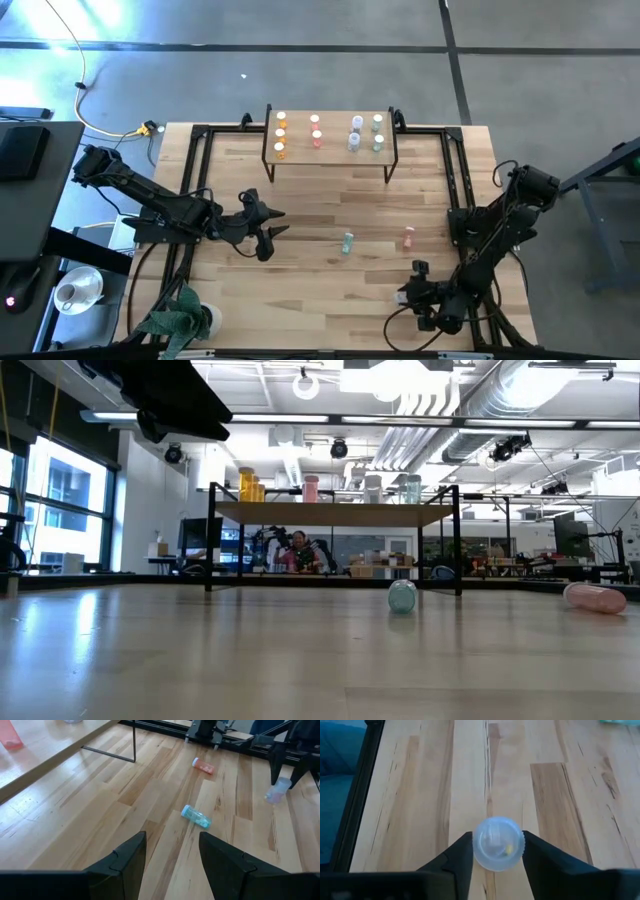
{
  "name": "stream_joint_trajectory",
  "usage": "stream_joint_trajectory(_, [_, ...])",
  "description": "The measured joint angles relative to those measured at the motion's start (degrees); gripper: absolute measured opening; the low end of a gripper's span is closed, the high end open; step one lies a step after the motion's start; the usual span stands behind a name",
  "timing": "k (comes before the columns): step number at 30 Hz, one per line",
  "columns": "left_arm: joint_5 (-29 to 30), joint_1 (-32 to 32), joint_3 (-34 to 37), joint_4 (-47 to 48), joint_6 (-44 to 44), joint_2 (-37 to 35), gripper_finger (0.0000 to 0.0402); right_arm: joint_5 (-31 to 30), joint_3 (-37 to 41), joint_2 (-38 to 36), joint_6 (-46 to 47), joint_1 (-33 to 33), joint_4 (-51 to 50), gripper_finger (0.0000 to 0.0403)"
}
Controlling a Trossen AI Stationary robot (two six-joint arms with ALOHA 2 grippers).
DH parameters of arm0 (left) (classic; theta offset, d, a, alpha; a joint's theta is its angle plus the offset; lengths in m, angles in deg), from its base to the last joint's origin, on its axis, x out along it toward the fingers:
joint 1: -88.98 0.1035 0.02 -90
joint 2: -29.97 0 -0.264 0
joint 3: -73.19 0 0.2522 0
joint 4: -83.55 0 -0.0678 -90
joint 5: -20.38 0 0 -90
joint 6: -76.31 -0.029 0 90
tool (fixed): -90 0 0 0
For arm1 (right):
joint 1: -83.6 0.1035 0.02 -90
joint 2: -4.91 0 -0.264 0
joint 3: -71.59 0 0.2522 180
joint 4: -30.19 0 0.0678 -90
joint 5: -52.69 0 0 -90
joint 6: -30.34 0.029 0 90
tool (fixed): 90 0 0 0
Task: Pick and place medicine bottles onto shelf by color
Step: Align the white pill bottle with the other white pill bottles on the shelf
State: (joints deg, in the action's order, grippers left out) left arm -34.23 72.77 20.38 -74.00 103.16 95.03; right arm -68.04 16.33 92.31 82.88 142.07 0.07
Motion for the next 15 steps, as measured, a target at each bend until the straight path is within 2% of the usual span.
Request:
stream_joint_trajectory(3, [0.0,0.0,0.0,0.0,0.0,0.0,0.0172,-0.2,0.0,0.0,-0.2,0.0,0.0,0.0116])
stream_joint_trajectory(6, [0.0,0.0,0.0,0.0,0.0,0.0,0.0172,-0.7,0.0,0.0,-3.4,-0.4,0.3,0.0116])
stream_joint_trajectory(11, [0.0,0.0,0.0,0.0,0.0,0.0,0.0172,-6.5,0.0,-1.1,-14.9,-4.0,3.3,0.0135])
stream_joint_trajectory(15, [0.0,0.0,0.0,0.0,0.1,0.0,0.0172,-9.2,0.0,-4.5,-23.4,-9.0,4.8,0.0134])
